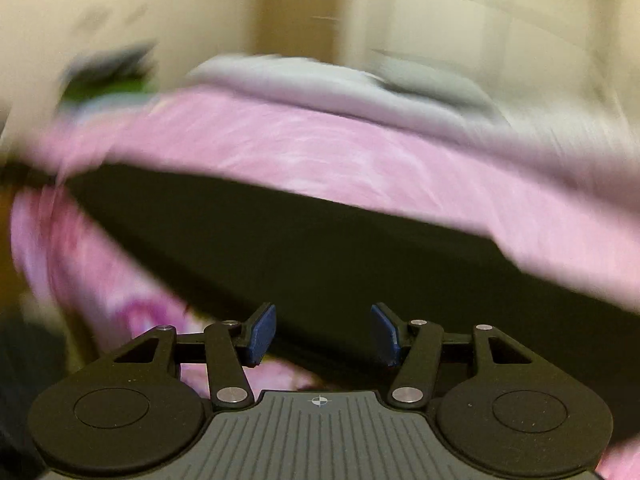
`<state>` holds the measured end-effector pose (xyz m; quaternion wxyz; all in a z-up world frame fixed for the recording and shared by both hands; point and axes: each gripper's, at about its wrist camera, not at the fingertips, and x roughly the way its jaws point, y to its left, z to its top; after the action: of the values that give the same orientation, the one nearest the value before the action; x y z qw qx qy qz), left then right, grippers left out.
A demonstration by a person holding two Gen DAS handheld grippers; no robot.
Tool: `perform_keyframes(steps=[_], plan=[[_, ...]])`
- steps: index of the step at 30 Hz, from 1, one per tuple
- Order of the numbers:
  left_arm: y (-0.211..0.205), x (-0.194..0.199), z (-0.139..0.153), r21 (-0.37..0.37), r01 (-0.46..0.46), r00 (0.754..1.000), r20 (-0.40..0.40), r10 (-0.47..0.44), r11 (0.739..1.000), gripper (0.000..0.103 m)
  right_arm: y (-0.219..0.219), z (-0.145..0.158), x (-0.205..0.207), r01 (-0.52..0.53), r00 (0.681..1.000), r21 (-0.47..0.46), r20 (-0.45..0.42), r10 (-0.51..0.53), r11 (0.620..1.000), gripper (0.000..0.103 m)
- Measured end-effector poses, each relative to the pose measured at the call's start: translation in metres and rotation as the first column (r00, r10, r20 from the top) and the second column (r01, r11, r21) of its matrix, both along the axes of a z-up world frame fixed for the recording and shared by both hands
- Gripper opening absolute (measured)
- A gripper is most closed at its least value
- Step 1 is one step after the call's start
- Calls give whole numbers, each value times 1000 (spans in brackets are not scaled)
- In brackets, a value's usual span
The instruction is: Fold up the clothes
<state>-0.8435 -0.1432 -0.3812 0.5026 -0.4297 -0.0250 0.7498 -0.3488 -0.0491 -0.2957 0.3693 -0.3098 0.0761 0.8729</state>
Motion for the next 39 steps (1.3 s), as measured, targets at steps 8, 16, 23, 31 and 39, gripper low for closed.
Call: perform_keyframes(steps=[8,16,23,31,39], plan=[[-1,-1,0,-3,13,1000,4,-13,1000,10,-19,-36,-57,-322,907,214,349,235,922,49],[0,-1,-3,2,25,1000,4,-25,1000,9,-22,-72,-68,-445,806,260,534,256,857,40],[-5,6,6,19,58,996,-64,-57,998,4,-22,-76,-65,-456,802,248,531,273,855,6],[2,10,-4,-21,70,991,-116,-72,997,7,-22,-76,-63,-427,820,190,494,289,884,4],[-5,13,20,-116,3,973,-227,-30,993,13,-6,-35,-46,-240,948,72,233,218,968,5]])
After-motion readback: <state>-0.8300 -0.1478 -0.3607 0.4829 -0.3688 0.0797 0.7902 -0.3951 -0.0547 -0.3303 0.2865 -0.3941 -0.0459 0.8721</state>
